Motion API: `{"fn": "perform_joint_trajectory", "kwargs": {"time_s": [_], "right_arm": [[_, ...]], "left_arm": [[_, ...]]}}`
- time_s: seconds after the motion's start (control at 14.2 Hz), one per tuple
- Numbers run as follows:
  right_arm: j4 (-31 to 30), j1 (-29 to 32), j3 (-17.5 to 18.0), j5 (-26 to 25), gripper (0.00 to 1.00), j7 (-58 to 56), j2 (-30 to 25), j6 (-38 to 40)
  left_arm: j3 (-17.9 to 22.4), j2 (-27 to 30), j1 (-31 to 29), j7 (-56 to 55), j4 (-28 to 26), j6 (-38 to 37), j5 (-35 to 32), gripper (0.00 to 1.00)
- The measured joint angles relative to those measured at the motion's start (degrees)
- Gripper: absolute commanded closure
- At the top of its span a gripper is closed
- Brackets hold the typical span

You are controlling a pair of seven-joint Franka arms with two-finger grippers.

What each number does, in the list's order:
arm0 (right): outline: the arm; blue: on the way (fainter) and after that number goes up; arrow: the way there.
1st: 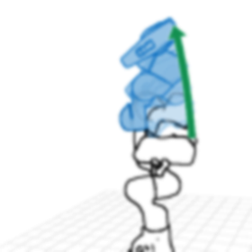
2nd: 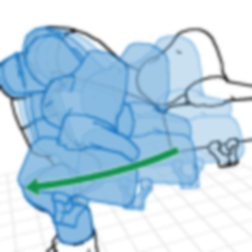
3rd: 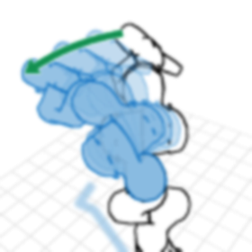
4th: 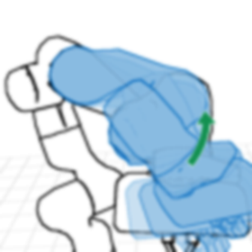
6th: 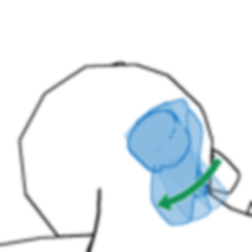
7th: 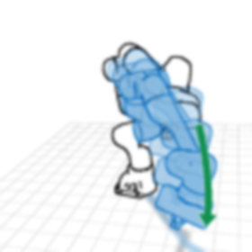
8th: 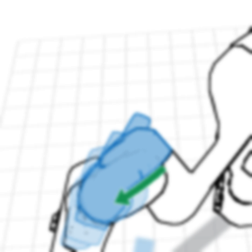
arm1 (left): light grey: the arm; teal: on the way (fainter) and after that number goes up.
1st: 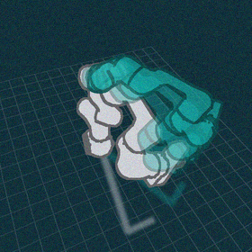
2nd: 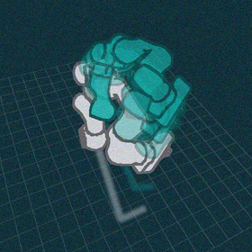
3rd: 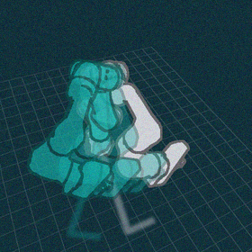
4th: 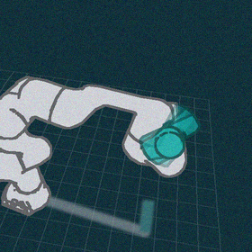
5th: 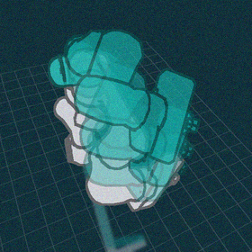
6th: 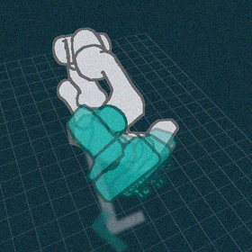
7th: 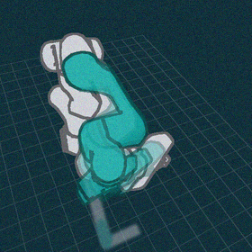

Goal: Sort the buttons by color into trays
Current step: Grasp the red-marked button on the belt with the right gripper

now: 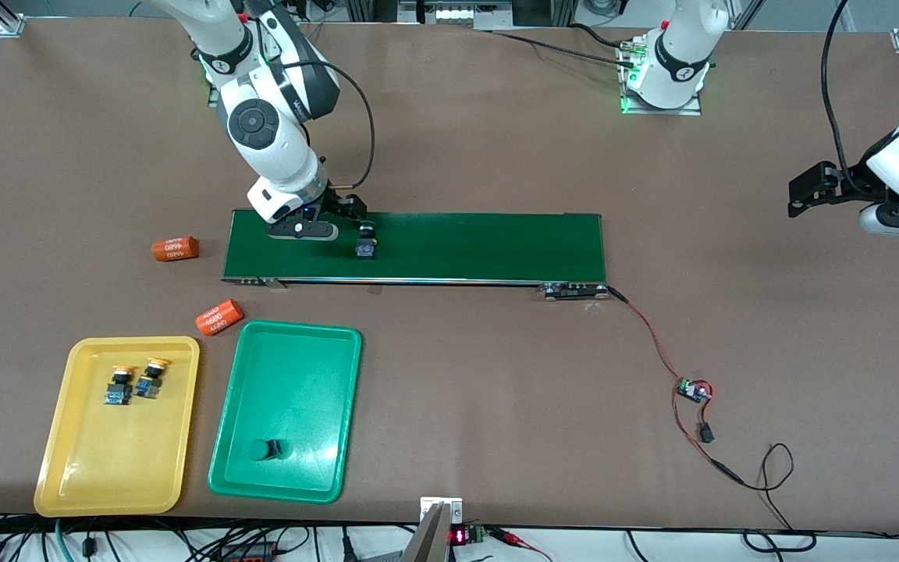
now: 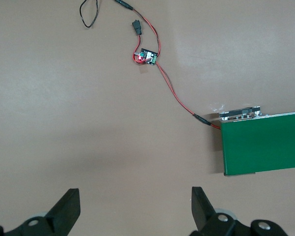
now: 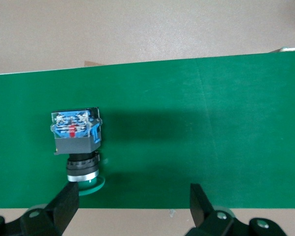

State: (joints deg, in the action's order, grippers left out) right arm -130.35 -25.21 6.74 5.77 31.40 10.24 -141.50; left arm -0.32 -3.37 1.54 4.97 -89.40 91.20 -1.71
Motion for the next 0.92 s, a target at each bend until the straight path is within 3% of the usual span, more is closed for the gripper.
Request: {"fn": "perform_joint_trajectory", "kwargs": {"time_s": [0.92], "right_arm": [[0.0, 0.3, 0.0, -4.3, 0.0, -1.1, 1.6, -1.7]], "left_arm": [[0.0, 0.0, 0.0, 0.0, 0.0, 0.0, 0.0, 0.0]]}}
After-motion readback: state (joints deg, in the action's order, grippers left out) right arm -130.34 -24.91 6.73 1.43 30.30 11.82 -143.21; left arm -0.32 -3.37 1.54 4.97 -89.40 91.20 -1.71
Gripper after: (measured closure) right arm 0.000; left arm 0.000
